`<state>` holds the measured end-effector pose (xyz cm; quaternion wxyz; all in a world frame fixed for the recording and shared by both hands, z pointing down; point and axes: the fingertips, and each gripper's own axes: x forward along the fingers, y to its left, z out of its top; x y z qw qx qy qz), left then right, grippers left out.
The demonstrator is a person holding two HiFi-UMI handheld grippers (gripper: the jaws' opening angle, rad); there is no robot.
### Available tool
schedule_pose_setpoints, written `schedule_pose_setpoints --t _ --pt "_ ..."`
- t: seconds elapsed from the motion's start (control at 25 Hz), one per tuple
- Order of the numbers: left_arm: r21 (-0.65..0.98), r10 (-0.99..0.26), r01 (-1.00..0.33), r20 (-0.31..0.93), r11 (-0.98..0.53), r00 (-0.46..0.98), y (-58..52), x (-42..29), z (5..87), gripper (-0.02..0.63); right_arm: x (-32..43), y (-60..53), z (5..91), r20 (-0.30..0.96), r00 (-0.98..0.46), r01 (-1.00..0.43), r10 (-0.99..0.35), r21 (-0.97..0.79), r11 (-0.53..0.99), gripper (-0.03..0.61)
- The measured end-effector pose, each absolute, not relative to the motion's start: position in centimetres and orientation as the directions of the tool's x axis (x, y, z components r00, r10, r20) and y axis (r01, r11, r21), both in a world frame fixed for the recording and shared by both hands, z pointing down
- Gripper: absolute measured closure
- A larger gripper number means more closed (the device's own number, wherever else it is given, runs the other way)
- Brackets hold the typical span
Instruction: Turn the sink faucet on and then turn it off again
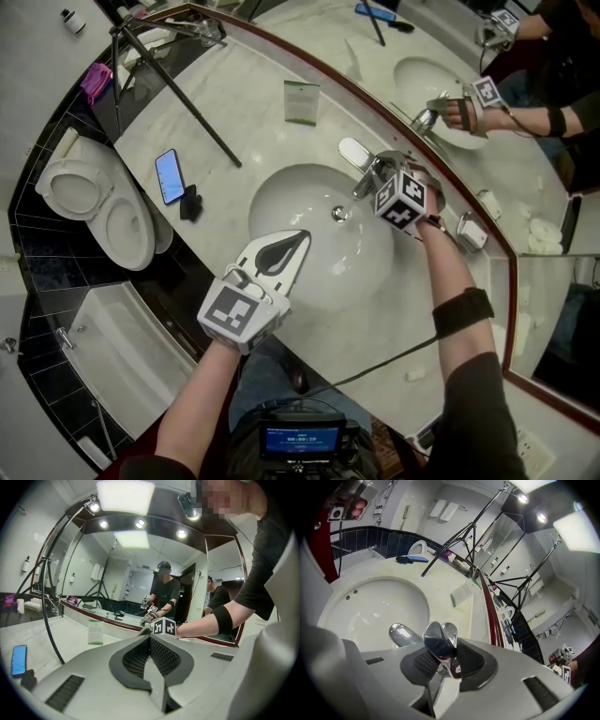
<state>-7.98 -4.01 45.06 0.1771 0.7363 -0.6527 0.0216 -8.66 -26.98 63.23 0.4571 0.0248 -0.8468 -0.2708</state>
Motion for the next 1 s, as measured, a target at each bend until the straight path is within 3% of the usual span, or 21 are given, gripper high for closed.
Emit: schedule_pose_setpoints --t 0.48,1.0 --pt "0.227 -0.952 -0.97 0.267 -0.087 0.148 -4.9 -8.1 44.6 0.614 -8.6 -28.1 62.2 0.813 -0.557 0.156 -0.167 0.3 0.941 0.471" --pt "0.203 -0.953 -0.975 0.267 -0.086 0.14 -4.4 -7.6 43.5 0.614 -8.0 -28.2 62.2 0.817 -0.526 0.118 -0.235 0.344 0.932 0.468"
